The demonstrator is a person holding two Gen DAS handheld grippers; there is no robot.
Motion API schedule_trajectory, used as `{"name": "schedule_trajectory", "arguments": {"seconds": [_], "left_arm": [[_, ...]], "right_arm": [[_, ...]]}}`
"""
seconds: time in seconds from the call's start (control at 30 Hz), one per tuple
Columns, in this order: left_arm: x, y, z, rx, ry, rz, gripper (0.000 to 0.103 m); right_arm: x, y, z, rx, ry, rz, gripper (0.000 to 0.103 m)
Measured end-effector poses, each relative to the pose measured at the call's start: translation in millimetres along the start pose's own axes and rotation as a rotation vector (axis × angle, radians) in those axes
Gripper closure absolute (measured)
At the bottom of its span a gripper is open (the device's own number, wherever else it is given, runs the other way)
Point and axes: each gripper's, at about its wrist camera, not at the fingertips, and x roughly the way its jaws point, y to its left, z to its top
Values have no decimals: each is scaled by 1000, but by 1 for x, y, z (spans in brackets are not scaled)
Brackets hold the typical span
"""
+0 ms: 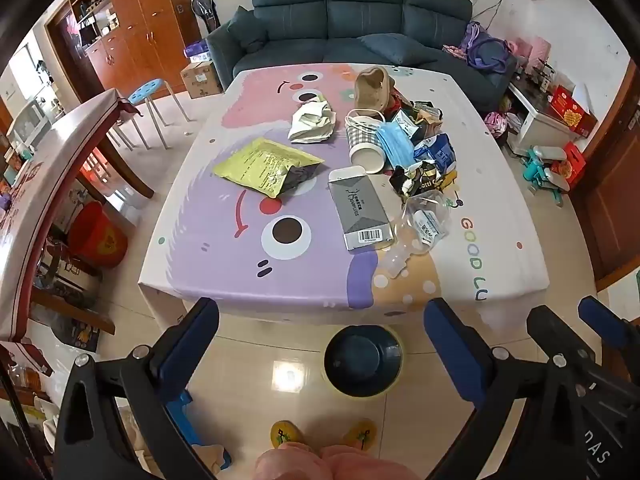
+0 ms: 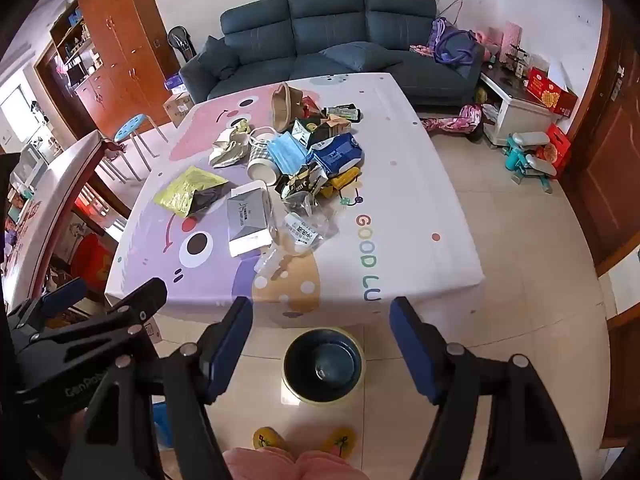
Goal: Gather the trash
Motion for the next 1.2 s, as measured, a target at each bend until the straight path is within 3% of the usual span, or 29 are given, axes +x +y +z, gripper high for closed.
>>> {"name": "schedule_trajectory", "arguments": {"seconds": [1.2], "left_arm": [[-15, 1, -10, -23, -29, 3, 7]], "right_arm": [[-8, 3, -2, -26, -29, 31, 31]]}}
